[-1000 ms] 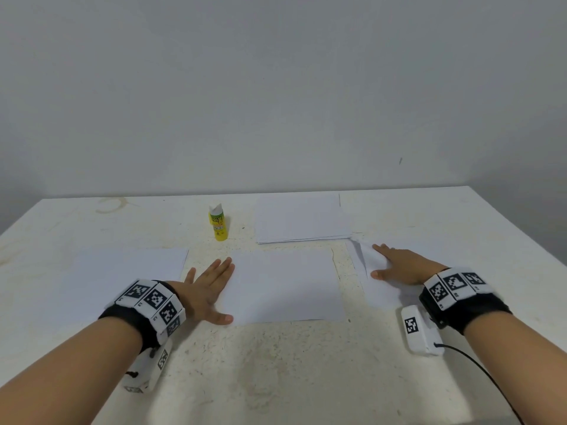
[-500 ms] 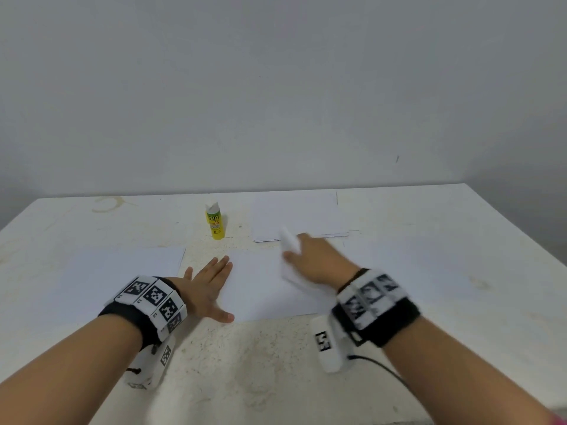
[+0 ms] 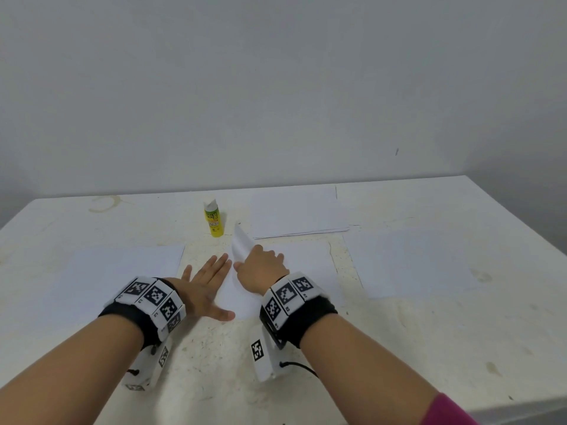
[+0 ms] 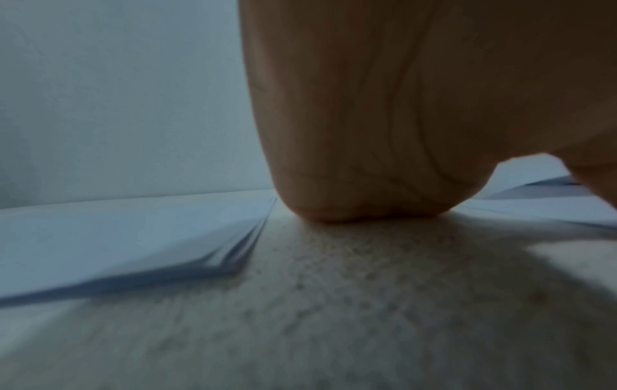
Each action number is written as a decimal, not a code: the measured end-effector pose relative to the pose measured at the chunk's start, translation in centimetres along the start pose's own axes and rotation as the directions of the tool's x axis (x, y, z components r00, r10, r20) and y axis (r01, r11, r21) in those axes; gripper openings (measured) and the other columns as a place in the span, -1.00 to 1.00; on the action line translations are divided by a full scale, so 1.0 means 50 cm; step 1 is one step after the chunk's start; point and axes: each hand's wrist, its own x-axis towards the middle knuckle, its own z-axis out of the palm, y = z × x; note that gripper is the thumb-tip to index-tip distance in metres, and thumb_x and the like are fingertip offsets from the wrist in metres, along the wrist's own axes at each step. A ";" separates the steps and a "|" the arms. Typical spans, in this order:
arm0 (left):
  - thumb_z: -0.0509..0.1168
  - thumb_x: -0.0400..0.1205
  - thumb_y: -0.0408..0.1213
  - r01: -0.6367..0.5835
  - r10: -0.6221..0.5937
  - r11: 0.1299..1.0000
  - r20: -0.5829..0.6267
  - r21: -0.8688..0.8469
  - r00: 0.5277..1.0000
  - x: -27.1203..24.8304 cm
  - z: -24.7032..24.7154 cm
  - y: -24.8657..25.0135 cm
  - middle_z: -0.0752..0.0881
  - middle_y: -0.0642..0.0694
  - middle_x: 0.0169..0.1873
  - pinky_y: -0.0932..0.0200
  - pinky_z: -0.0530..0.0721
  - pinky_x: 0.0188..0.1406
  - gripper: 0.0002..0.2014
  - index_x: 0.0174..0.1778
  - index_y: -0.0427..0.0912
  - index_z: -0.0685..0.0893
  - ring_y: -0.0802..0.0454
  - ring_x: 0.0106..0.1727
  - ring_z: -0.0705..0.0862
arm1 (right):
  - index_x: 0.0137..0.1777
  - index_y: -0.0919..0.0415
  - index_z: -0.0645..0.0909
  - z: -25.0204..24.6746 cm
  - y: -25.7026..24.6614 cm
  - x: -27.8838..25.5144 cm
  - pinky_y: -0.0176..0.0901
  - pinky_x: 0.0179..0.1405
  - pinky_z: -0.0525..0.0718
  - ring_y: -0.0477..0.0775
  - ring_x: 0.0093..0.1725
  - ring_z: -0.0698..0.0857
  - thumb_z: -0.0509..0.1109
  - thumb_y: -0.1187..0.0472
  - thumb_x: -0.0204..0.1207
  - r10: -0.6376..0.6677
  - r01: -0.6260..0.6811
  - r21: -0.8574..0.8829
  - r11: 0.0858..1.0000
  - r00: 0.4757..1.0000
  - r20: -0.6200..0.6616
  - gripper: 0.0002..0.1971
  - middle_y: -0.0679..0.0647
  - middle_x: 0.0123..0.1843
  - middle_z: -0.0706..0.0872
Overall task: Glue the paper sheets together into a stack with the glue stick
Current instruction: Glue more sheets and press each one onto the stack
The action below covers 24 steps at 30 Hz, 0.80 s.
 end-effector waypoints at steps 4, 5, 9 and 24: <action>-0.35 -0.43 0.80 -0.005 0.005 1.000 0.007 -0.005 1.000 0.000 -0.002 0.002 -0.56 0.02 0.56 -0.22 -0.39 0.57 0.68 0.58 -0.15 -0.53 0.05 0.60 -0.51 | 0.45 0.25 0.32 -0.005 0.009 -0.004 0.23 0.44 0.40 0.26 0.52 0.29 0.16 -0.08 0.67 -0.020 0.020 0.012 1.000 1.000 0.014 -0.50 0.24 0.45 0.44; -0.31 -0.40 0.80 -0.006 0.006 1.000 0.008 -0.004 1.000 -0.001 -0.003 0.003 -0.56 0.03 0.56 -0.22 -0.39 0.57 0.67 0.58 -0.16 -0.53 0.05 0.60 -0.51 | 0.46 0.25 0.32 -0.006 0.012 -0.006 0.24 0.44 0.40 0.26 0.52 0.28 0.16 -0.08 0.67 -0.025 0.025 0.010 1.000 0.999 0.019 -0.50 0.25 0.45 0.44; -0.18 -0.30 0.77 -0.005 0.005 1.000 0.007 -0.014 1.000 -0.006 -0.004 0.008 -0.60 0.09 0.50 -0.23 -0.39 0.57 0.63 0.58 -0.16 -0.53 0.06 0.59 -0.51 | 0.48 0.24 0.30 -0.006 0.023 -0.008 0.27 0.45 0.38 0.27 0.54 0.25 0.16 -0.08 0.67 -0.053 0.053 -0.010 0.999 0.998 0.047 -0.49 0.25 0.47 0.41; -0.35 -0.43 0.79 -0.003 0.003 0.999 0.012 -0.035 1.000 -0.003 -0.002 0.007 -0.59 -0.02 0.55 -0.27 -0.40 0.56 0.68 0.56 -0.18 -0.55 0.02 0.59 -0.53 | 0.47 0.24 0.32 -0.006 0.020 -0.007 0.24 0.46 0.36 0.24 0.53 0.26 0.17 -0.06 0.67 -0.075 0.077 -0.064 0.995 0.996 0.043 -0.51 0.26 0.48 0.40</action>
